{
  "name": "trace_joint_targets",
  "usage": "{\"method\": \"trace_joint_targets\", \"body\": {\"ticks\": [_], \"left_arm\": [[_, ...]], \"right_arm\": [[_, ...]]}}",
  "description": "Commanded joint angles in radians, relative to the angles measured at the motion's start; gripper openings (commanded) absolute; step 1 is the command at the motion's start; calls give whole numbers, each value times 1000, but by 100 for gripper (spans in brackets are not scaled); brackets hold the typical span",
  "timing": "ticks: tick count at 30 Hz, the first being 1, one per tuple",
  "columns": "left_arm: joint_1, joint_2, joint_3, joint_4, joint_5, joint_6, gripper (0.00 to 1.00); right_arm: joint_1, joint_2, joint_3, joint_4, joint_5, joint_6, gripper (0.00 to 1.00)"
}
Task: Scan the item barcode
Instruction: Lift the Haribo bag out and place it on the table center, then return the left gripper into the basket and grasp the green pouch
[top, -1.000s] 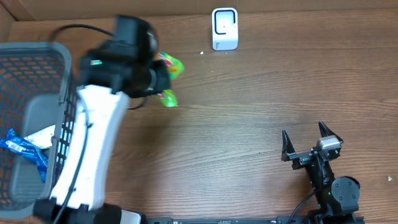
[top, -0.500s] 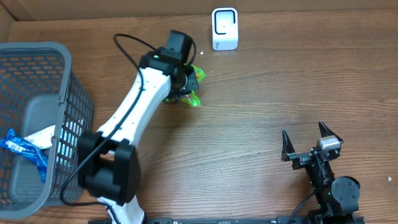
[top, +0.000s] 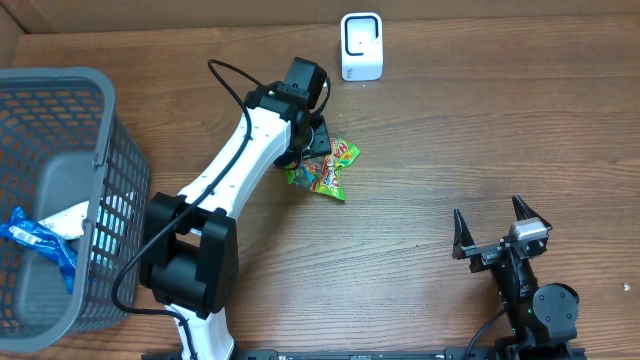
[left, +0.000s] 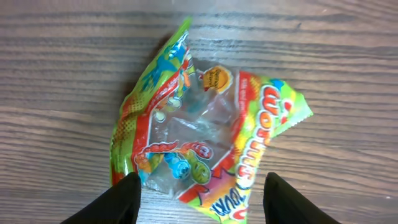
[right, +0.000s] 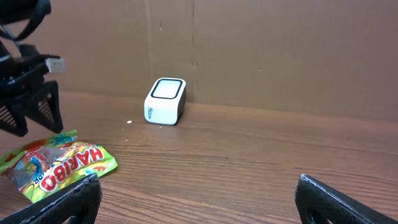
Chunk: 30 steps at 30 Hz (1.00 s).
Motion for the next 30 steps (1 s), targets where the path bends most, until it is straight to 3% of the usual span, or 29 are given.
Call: {"method": "trace_joint_targets", "body": {"ticks": [1, 9, 17, 26, 30], "left_arm": [[0, -6, 124, -47, 6, 53, 55], [44, -11, 623, -381, -1, 182, 55], [193, -53, 1059, -698, -81, 208, 54], [418, -237, 1068, -739, -106, 279, 55], [602, -341, 968, -739, -111, 282, 58]], "right_arm": [[6, -10, -11, 5, 6, -1, 100], [6, -10, -11, 5, 6, -2, 100], [6, -10, -11, 5, 6, -2, 100], [6, -10, -11, 5, 6, -1, 100], [6, -10, -11, 5, 6, -2, 100]]}}
